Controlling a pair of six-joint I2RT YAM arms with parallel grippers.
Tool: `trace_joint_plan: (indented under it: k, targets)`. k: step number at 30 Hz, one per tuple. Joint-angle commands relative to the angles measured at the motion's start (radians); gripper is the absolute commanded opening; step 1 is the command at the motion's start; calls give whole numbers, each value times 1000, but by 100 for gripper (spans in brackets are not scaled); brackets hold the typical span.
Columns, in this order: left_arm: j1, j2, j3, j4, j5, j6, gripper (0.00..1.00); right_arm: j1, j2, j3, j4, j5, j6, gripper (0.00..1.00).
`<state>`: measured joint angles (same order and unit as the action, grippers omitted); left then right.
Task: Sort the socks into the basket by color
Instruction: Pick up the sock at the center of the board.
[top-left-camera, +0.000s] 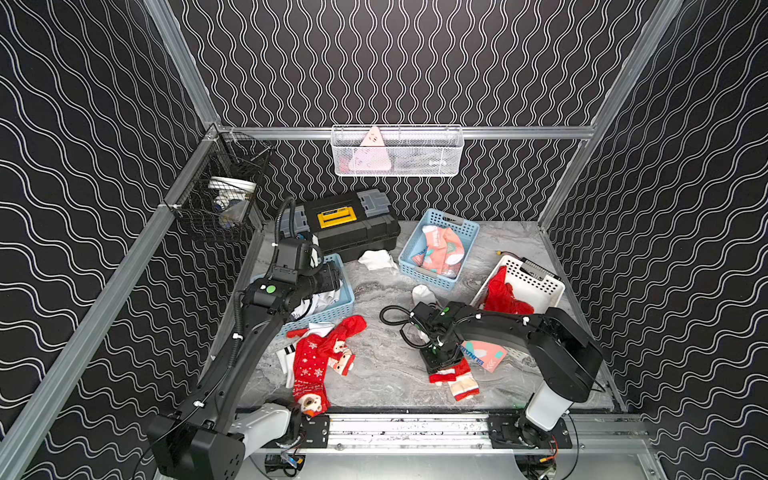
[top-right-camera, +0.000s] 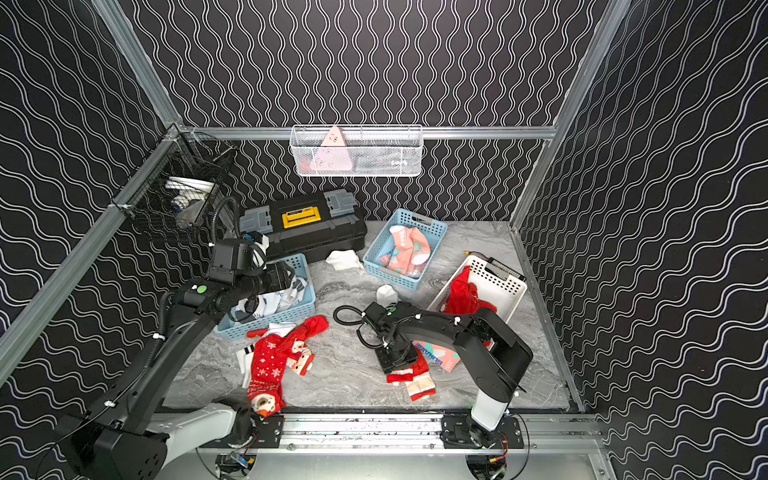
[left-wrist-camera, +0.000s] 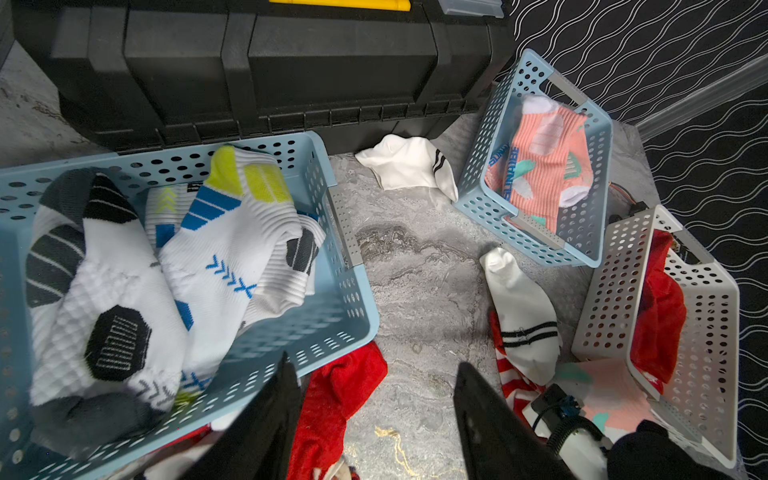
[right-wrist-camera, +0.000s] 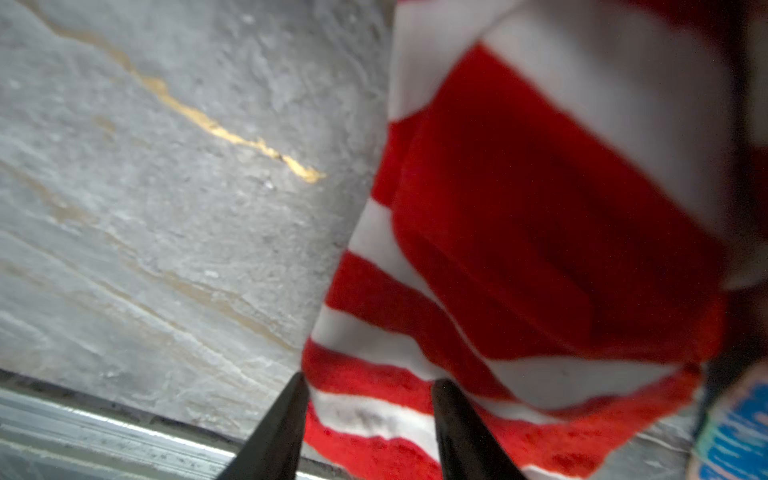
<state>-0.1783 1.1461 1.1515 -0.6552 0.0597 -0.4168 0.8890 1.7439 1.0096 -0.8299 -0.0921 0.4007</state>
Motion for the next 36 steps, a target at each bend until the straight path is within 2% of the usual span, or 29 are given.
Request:
trace_joint_plan:
  k: [1, 3, 6, 8, 19, 20, 21, 22, 30, 36]
  targets:
    - [-1, -2, -1, -4, 1, -3, 64, 13, 24, -14, 58, -12, 13, 35]
    - [-1, -2, 2, -4, 1, -1, 64, 13, 14, -3, 45, -9, 11, 26]
    - [-1, -2, -1, -4, 3, 0, 64, 13, -10, 35, 3, -7, -1, 7]
    - [-3, -2, -1, -2, 7, -1, 64, 13, -30, 69, -40, -2, -13, 2]
    - [-7, 4, -10, 15, 15, -5, 64, 13, -95, 224, -177, -16, -60, 9]
    - [-9, 5, -11, 18, 16, -5, 64, 14, -97, 228, -177, -13, -59, 7]
    - [-8, 6, -9, 19, 16, -5, 64, 13, -104, 232, -176, -13, -59, 1]
    - [-10, 6, -10, 21, 16, -4, 64, 13, -108, 235, -175, -15, -58, 0]
    - [-15, 17, -2, 27, 22, 1, 64, 8, -120, 287, -185, -2, -56, 0]
    - [-17, 15, 0, 33, 26, 3, 64, -17, -148, 388, -212, -29, -54, 0]
